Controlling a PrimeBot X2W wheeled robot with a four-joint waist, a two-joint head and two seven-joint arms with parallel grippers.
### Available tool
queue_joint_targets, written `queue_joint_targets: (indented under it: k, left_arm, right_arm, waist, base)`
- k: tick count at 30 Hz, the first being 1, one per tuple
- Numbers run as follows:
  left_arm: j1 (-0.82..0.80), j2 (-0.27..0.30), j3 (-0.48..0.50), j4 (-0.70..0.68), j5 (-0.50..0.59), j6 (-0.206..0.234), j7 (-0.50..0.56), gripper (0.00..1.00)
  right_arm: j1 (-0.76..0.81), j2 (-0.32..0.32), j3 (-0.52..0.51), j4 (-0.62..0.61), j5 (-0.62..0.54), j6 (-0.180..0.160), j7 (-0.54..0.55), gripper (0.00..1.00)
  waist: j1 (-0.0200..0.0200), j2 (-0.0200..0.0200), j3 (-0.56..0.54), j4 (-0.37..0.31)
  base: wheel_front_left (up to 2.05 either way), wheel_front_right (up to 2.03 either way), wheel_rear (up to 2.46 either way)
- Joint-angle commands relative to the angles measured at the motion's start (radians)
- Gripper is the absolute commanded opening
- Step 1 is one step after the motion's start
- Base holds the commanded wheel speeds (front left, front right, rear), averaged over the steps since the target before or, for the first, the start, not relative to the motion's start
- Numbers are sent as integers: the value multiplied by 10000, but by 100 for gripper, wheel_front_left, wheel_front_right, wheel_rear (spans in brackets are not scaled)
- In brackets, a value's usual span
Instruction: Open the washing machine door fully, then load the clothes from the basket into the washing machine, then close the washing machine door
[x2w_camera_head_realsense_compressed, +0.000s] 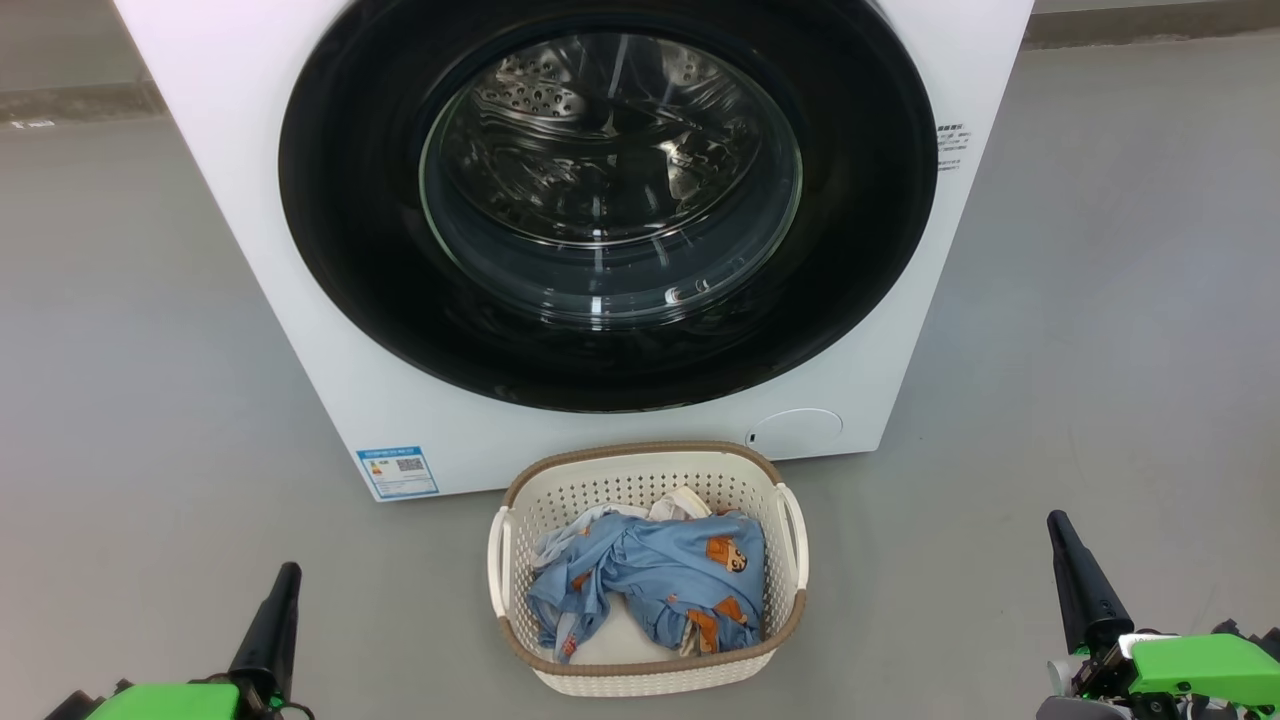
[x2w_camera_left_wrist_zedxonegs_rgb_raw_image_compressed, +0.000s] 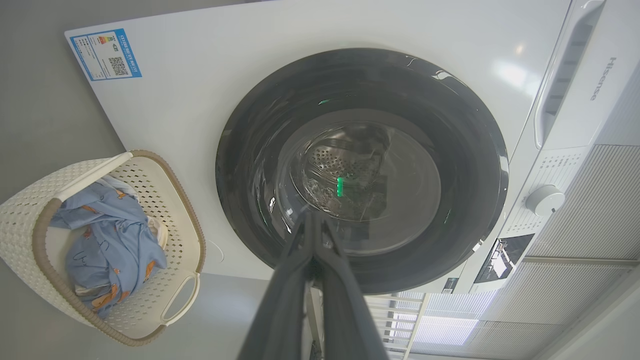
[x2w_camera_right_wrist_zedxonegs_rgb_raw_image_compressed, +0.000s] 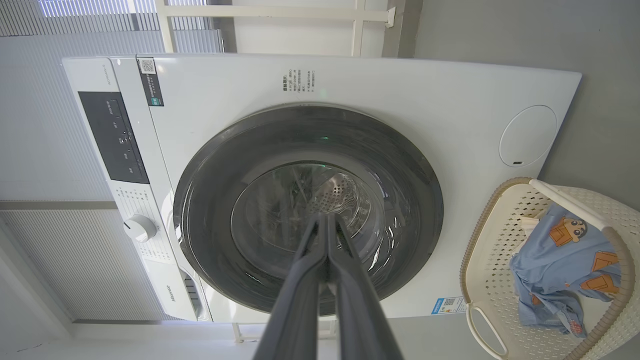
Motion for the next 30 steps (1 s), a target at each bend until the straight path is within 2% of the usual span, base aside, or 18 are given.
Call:
queue_joint_targets:
  k: [1, 30]
  left_arm:
    - [-417, 127, 348, -249, 128, -31, 34, 0]
    - [-419, 115, 367, -248, 143, -31, 48, 0]
  right_arm:
    - [-416, -15, 221, -245, -79, -11, 41, 0]
    - [-418, 3, 194, -244, -101, -11, 62, 0]
  waist:
    - [0, 0, 0, 0]
    - [0, 0, 0, 0]
  base:
    - [0, 0, 0]
    - [0, 0, 0]
